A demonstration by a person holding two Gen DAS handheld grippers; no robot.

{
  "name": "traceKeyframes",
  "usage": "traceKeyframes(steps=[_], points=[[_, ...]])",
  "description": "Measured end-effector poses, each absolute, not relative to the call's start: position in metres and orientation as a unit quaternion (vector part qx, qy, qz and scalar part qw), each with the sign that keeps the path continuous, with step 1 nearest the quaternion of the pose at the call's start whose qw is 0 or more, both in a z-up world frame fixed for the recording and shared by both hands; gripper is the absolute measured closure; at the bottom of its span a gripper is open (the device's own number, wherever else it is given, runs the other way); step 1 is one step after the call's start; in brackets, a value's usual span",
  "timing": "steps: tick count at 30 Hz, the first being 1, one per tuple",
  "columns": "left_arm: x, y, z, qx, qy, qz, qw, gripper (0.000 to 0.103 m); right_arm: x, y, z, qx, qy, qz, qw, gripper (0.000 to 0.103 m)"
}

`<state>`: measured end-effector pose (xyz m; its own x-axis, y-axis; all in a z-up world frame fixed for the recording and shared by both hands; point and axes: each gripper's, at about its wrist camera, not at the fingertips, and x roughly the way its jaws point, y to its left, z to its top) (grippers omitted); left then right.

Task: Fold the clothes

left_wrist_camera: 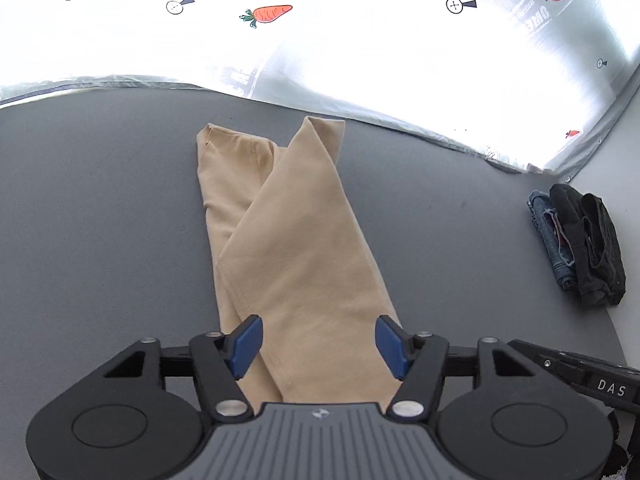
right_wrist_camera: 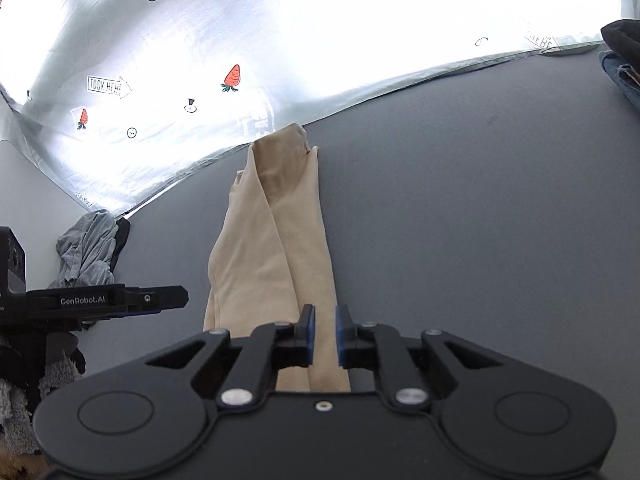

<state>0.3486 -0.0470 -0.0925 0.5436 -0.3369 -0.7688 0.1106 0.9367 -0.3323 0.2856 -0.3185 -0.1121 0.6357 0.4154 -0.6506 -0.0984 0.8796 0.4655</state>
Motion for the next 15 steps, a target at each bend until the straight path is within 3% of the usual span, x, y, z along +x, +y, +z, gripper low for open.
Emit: traceKeyframes(steps=[3,15], points=[[0.377,-0.055,-0.101,-0.145,0.454,-0.134,0.869,0.070,0.324,-0.313,-0.111,0.206,0.396,0.170,0.878,0.092],[0.447,-0.042,-0.169,-0.231,0.490,-0.092,0.836,0.070,0.519,-0.246,-0.170,0.209,0.431,0.310,0.821,0.092]])
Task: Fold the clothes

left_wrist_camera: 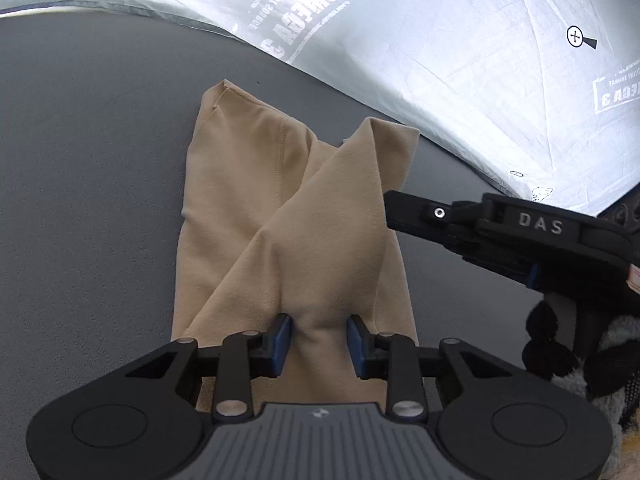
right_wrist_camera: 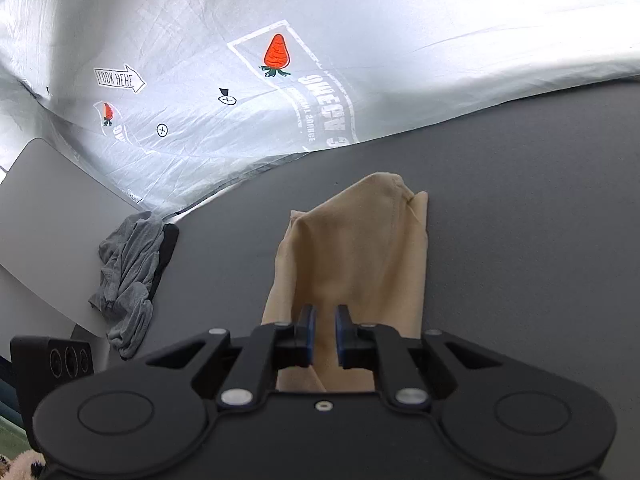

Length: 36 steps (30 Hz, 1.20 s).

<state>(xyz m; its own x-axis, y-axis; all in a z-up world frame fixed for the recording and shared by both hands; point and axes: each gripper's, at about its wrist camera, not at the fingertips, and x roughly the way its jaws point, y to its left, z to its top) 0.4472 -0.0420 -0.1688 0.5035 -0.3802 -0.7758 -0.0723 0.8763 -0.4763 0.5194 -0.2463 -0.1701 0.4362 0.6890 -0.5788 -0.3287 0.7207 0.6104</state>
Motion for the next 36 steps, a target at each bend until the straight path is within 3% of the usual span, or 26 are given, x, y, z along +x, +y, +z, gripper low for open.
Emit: traceKeyframes(steps=[4,6,10,14,16,19,20,23,28,31,33,36], points=[[0.445,-0.038,-0.170,-0.241,0.493,-0.094,0.831,0.070,0.573,-0.220,-0.202,0.182,0.443,0.309,0.821,0.093],[0.447,-0.037,-0.170,-0.238,0.498,-0.099,0.828,0.069,0.591,-0.213,-0.211,0.184,0.444,0.313,0.819,0.103],[0.449,-0.032,-0.171,-0.247,0.501,-0.109,0.822,0.069,0.603,-0.217,-0.206,0.211,0.427,0.293,0.829,0.103],[0.450,-0.027,-0.168,-0.260,0.506,-0.103,0.816,0.069,0.607,-0.231,-0.192,0.241,0.409,0.256,0.842,0.090],[0.445,-0.029,-0.156,-0.242,0.502,-0.101,0.824,0.067,0.586,-0.250,-0.172,0.265,0.388,0.245,0.848,0.081],[0.430,-0.029,-0.137,-0.217,0.491,-0.107,0.837,0.064,0.536,-0.267,-0.142,0.221,0.371,0.216,0.876,0.081],[0.423,-0.029,-0.131,-0.208,0.486,-0.110,0.842,0.066,0.518,-0.270,-0.137,0.205,0.369,0.211,0.882,0.081],[0.401,-0.030,-0.130,-0.168,0.501,-0.096,0.844,0.087,0.455,-0.277,-0.136,0.206,0.380,0.220,0.875,0.081],[0.370,-0.027,-0.161,-0.188,0.523,-0.080,0.827,0.087,0.382,-0.250,-0.166,0.202,0.425,0.242,0.848,0.082],[0.363,-0.030,-0.167,-0.171,0.507,-0.095,0.840,0.087,0.360,-0.231,-0.184,0.168,0.446,0.260,0.840,0.087],[0.366,-0.034,-0.167,-0.150,0.502,-0.101,0.845,0.087,0.352,-0.226,-0.191,0.128,0.440,0.250,0.853,0.100],[0.366,-0.026,-0.170,-0.171,0.502,-0.098,0.842,0.090,0.354,-0.245,-0.195,0.177,0.433,0.215,0.857,0.103]])
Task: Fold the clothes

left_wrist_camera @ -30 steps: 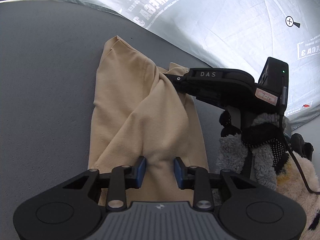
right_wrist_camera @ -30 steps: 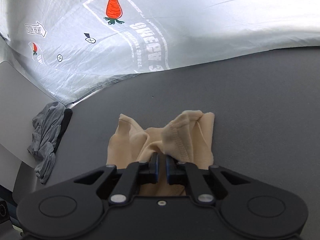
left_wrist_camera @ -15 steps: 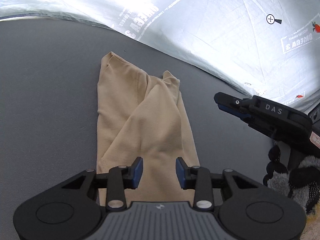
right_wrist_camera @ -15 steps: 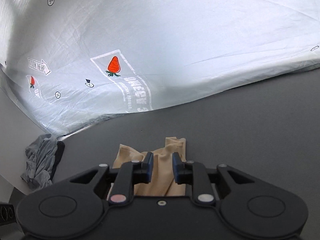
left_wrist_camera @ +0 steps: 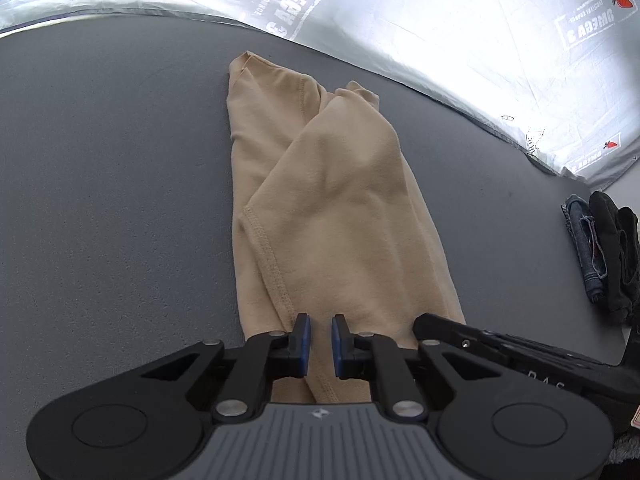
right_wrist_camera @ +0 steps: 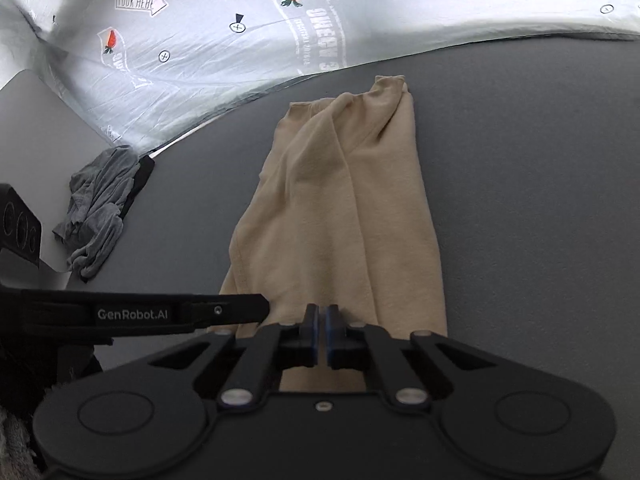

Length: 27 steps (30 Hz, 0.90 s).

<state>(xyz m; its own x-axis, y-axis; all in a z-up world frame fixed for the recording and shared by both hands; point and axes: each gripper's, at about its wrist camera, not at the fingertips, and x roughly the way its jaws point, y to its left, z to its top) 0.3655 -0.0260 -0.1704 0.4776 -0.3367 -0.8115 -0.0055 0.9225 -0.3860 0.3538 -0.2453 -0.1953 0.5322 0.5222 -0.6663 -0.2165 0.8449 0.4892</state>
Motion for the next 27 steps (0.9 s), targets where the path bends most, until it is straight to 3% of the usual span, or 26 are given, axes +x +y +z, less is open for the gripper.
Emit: traceKeyframes(steps=[4,6,7,9,10,11,20,27], points=[[0.360,-0.014,-0.172,-0.206,0.503,-0.078,0.836,0.091,0.342,-0.285,-0.188,0.223,0.414,0.147,0.870,0.099],[0.352,-0.010,-0.165,-0.209,0.506,-0.070,0.834,0.078,0.329,-0.306,-0.185,0.238,0.411,0.126,0.871,0.096],[0.348,-0.008,-0.162,-0.212,0.504,-0.070,0.834,0.077,0.320,-0.315,-0.185,0.255,0.410,0.120,0.868,0.093],[0.337,-0.004,-0.158,-0.217,0.506,-0.072,0.832,0.069,0.297,-0.332,-0.184,0.295,0.402,0.109,0.860,0.076],[0.331,-0.002,-0.157,-0.219,0.509,-0.074,0.829,0.069,0.283,-0.339,-0.185,0.313,0.397,0.106,0.856,0.060],[0.324,-0.001,-0.156,-0.221,0.513,-0.075,0.826,0.068,0.271,-0.341,-0.186,0.321,0.396,0.109,0.853,0.055],[0.258,-0.002,-0.176,-0.242,0.563,-0.130,0.779,0.068,0.212,-0.329,-0.218,0.325,0.437,0.132,0.828,0.056],[0.229,0.007,-0.191,-0.331,0.569,-0.147,0.738,0.068,0.198,-0.334,-0.228,0.357,0.439,0.173,0.806,0.056]])
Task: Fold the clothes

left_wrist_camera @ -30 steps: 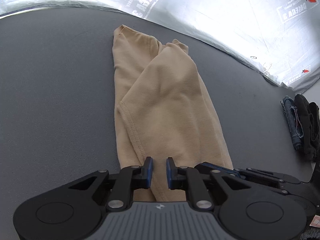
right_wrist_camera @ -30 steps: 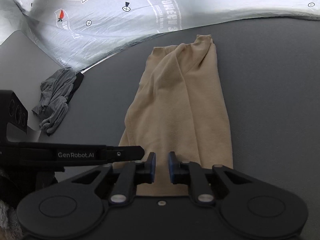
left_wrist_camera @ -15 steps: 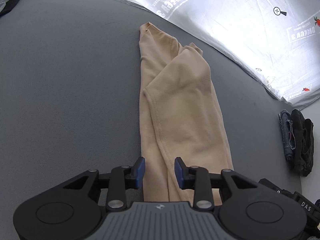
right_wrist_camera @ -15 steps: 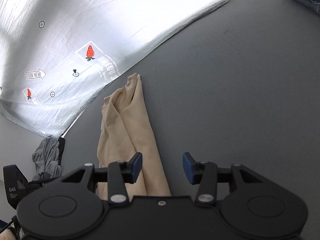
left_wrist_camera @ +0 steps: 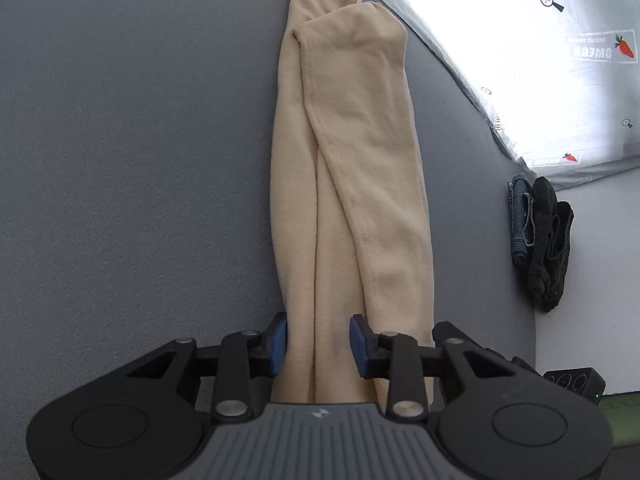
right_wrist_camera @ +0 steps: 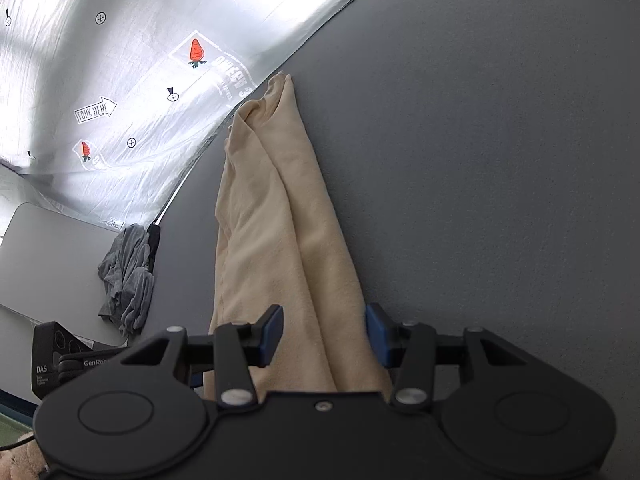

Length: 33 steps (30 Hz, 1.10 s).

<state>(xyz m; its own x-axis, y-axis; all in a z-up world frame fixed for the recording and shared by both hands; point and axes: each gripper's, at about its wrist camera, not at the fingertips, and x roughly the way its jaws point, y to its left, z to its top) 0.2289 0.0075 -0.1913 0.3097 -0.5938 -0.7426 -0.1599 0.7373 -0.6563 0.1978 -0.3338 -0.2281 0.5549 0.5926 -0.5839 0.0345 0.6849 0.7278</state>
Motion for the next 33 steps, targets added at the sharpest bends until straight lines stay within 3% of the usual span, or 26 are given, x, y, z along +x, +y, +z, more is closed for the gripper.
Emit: traceKeyframes(steps=[10,16,19,21,22,23,33], points=[[0.194,0.014,-0.206,-0.377,0.568,-0.169,0.711,0.068,0.182,-0.343,-0.232,0.356,0.457,0.215,0.786,0.056],[0.195,0.013,-0.211,-0.383,0.581,-0.190,0.693,0.068,0.181,-0.347,-0.239,0.379,0.467,0.221,0.768,0.066],[0.201,0.001,-0.205,-0.345,0.583,-0.210,0.705,0.070,0.185,-0.343,-0.241,0.381,0.470,0.220,0.765,0.066],[0.205,-0.007,-0.201,-0.321,0.581,-0.215,0.716,0.076,0.188,-0.339,-0.239,0.371,0.472,0.217,0.769,0.072],[0.206,-0.011,-0.199,-0.310,0.580,-0.215,0.722,0.083,0.190,-0.335,-0.238,0.361,0.475,0.214,0.774,0.090],[0.207,-0.014,-0.197,-0.299,0.580,-0.216,0.726,0.086,0.192,-0.330,-0.236,0.346,0.479,0.209,0.780,0.092],[0.182,-0.019,-0.153,-0.306,0.538,-0.253,0.743,0.091,0.166,-0.341,-0.192,0.327,0.413,0.211,0.823,0.095]])
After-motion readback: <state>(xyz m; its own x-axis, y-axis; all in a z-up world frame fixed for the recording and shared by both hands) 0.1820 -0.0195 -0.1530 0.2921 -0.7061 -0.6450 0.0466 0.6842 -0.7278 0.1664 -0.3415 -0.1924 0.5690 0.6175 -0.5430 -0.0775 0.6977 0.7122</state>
